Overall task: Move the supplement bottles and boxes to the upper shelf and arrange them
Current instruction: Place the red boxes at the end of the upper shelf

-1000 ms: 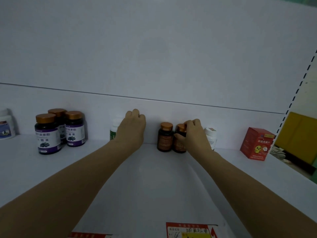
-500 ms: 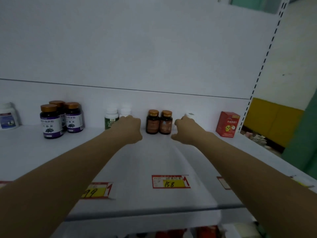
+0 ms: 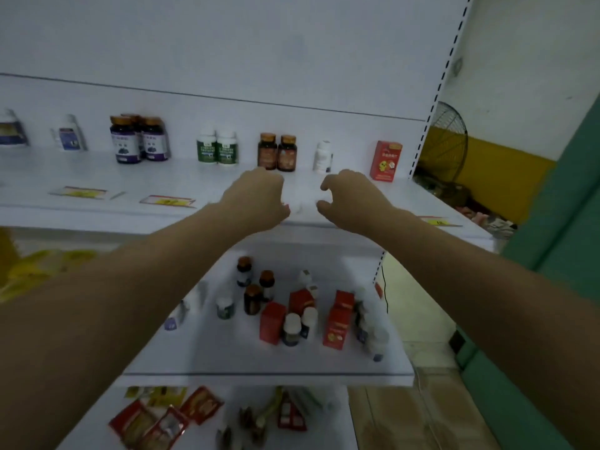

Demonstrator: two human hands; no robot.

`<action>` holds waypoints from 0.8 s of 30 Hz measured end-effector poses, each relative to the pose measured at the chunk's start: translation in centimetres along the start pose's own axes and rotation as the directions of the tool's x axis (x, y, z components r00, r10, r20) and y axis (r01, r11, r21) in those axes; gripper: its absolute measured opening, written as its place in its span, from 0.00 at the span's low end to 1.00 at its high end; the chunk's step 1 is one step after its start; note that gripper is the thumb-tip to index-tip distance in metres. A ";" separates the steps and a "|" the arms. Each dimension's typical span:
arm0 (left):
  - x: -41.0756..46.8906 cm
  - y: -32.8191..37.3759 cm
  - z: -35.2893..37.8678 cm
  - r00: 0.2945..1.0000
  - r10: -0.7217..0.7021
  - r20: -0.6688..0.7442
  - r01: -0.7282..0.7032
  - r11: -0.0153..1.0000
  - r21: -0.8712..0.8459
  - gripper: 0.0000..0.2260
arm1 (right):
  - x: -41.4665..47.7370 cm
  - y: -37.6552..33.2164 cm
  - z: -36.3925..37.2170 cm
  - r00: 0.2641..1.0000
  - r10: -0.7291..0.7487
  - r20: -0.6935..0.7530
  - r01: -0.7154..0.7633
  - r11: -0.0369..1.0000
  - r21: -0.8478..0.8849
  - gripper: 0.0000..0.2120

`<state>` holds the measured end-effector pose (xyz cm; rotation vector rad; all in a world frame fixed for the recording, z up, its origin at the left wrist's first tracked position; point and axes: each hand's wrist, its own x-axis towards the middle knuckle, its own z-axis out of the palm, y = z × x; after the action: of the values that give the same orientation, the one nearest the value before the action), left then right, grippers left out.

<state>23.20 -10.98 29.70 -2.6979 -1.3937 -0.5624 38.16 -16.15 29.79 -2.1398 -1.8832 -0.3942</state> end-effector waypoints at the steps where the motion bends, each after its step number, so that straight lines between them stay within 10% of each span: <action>1: -1.3 1.2 0.2 1.000 0.012 -0.026 -0.012 1.000 -0.028 0.19 | -1.6 0.0 -0.1 0.999 -0.014 -0.034 0.014 1.000 0.021 0.17; 17: -11.0 0.1 11.6 0.938 -0.020 0.345 0.078 0.985 -0.156 0.11 | -13.2 4.0 10.8 0.916 0.191 0.353 -0.244 0.963 0.113 0.16; 24: -9.0 -5.0 19.1 0.869 -0.064 0.490 0.139 0.983 -0.118 0.22 | -12.1 6.3 18.7 0.821 0.272 0.503 -0.357 0.931 0.080 0.21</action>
<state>20.09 -11.00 8.27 -3.0417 -1.6645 0.0271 43.53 -21.11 7.80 -2.5313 -1.6428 0.4028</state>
